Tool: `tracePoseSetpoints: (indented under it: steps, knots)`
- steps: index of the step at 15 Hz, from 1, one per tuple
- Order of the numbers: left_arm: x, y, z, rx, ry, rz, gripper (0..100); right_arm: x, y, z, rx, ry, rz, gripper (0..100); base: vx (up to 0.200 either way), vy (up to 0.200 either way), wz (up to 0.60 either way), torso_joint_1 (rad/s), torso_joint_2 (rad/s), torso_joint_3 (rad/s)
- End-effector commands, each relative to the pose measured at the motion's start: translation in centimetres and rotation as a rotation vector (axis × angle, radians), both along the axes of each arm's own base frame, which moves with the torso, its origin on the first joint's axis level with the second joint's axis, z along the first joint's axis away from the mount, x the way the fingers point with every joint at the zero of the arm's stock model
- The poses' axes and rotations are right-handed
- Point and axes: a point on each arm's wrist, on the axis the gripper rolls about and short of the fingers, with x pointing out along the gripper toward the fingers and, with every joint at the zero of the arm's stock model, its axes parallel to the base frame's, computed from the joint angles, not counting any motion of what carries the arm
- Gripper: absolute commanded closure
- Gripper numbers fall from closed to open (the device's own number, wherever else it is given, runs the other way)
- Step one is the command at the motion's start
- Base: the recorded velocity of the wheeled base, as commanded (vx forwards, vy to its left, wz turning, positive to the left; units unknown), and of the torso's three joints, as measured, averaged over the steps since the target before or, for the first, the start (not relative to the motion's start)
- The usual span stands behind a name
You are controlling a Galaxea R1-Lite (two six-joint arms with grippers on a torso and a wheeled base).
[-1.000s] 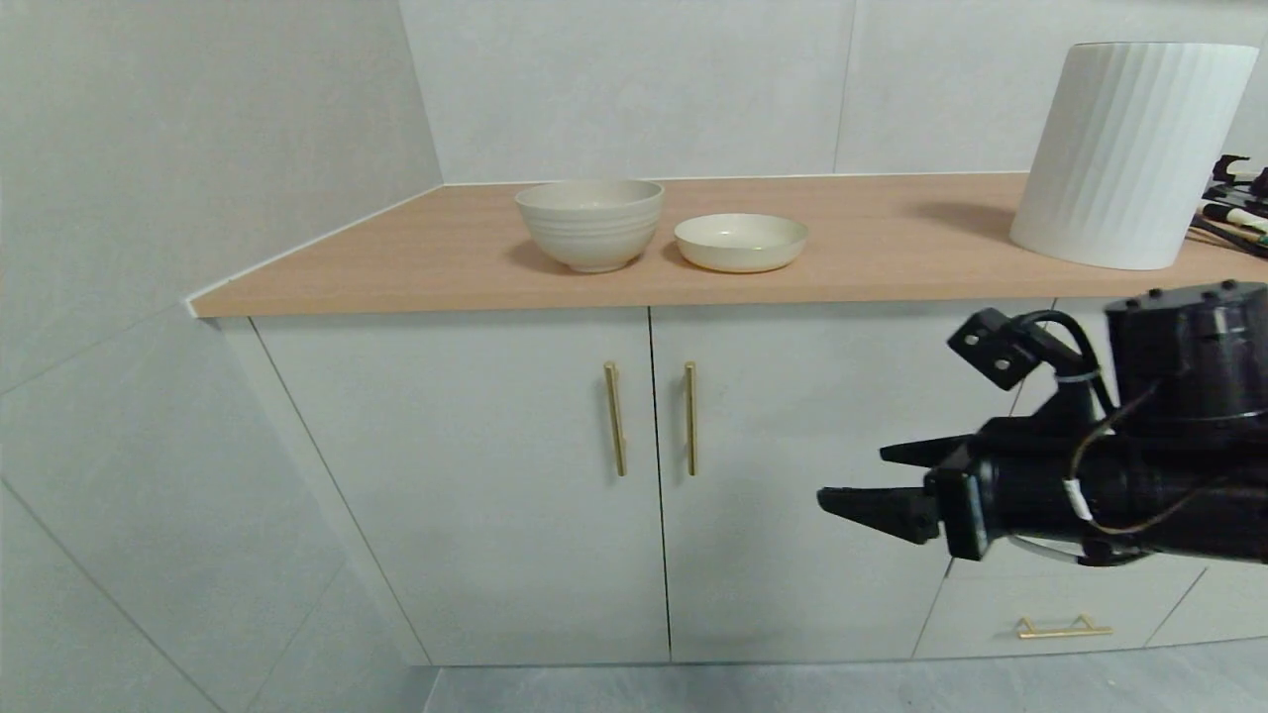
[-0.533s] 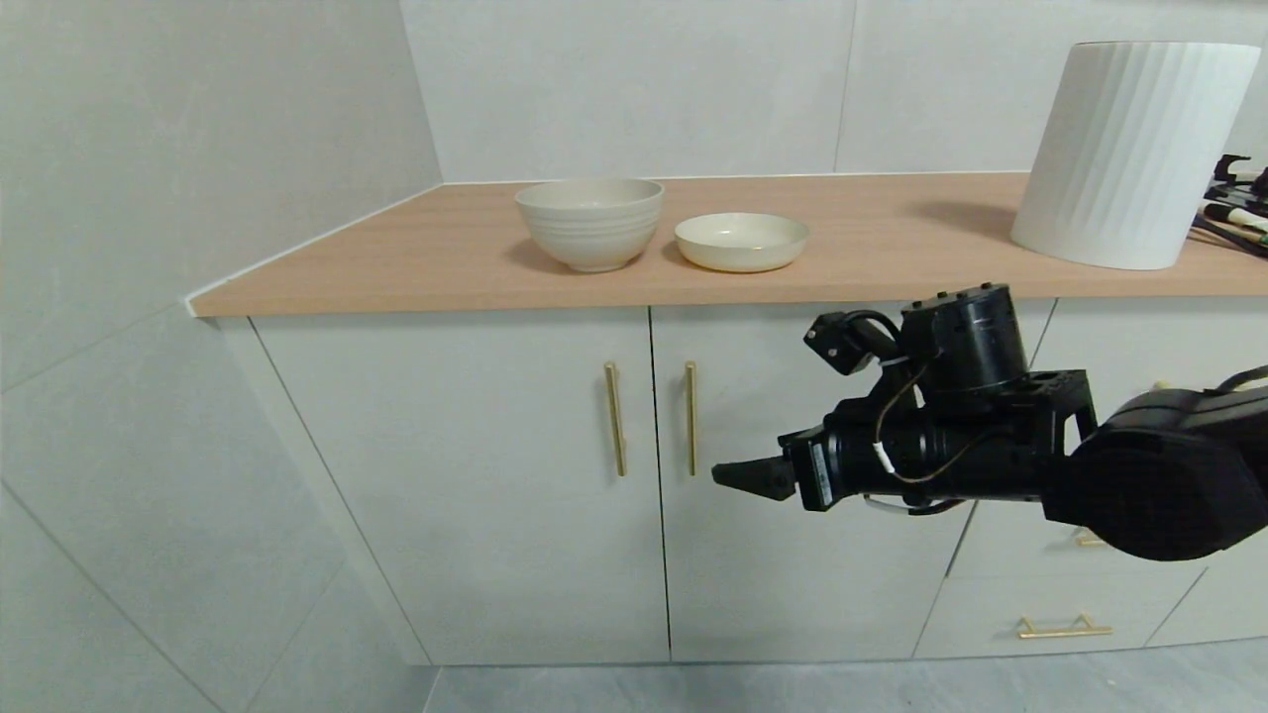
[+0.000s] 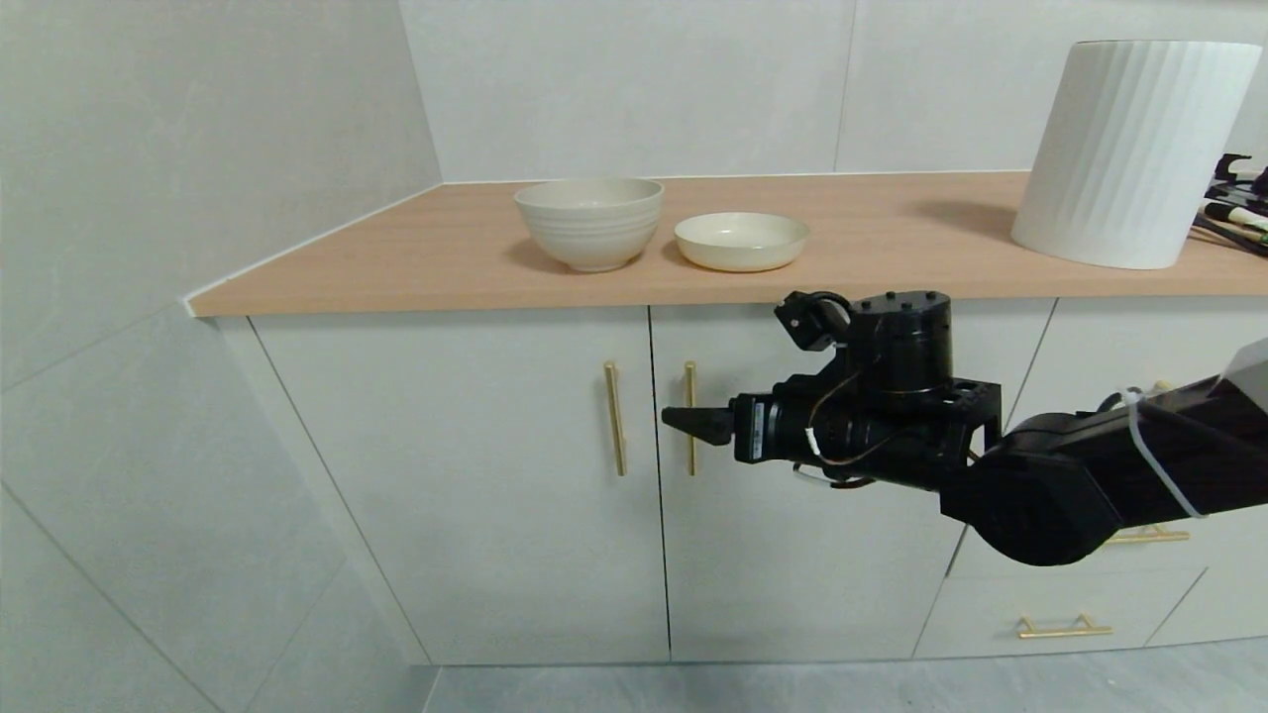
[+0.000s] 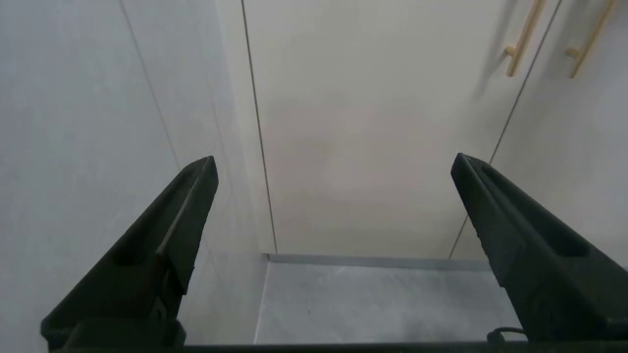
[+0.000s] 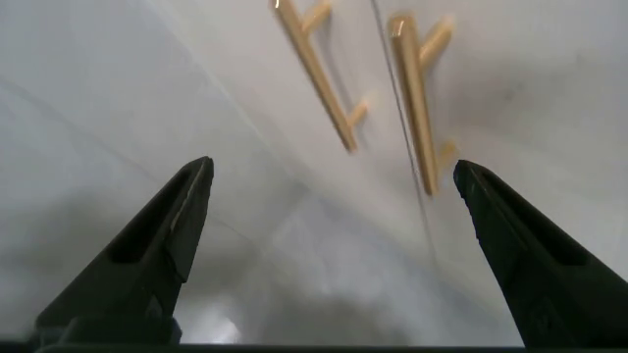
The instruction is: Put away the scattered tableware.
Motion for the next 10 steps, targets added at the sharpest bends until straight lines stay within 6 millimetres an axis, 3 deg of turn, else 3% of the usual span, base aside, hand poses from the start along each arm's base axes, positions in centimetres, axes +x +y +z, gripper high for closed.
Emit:
tracePoseSetpoints:
  steps: [1, 5, 10]
  knots:
    - [0.0, 0.0, 0.0, 0.000, 0.002, 0.000, 0, 1.0, 0.8, -1.0, 0.009, 0.026, -0.003, 0, 0.000, 0.000, 0.00, 0.000, 0.00, 0.000]
    - [0.0, 0.0, 0.0, 0.000, 0.002, 0.000, 0, 2.2, 1.7, -1.7, 0.117, 0.023, -0.020, 0, 0.000, 0.000, 0.00, 0.000, 0.00, 0.000]
    - [0.0, 0.0, 0.0, -0.001, 0.002, 0.000, 0, 2.5, 2.0, -2.5, 0.121, 0.019, -0.016, 0, 0.000, 0.000, 0.00, 0.000, 0.00, 0.000]
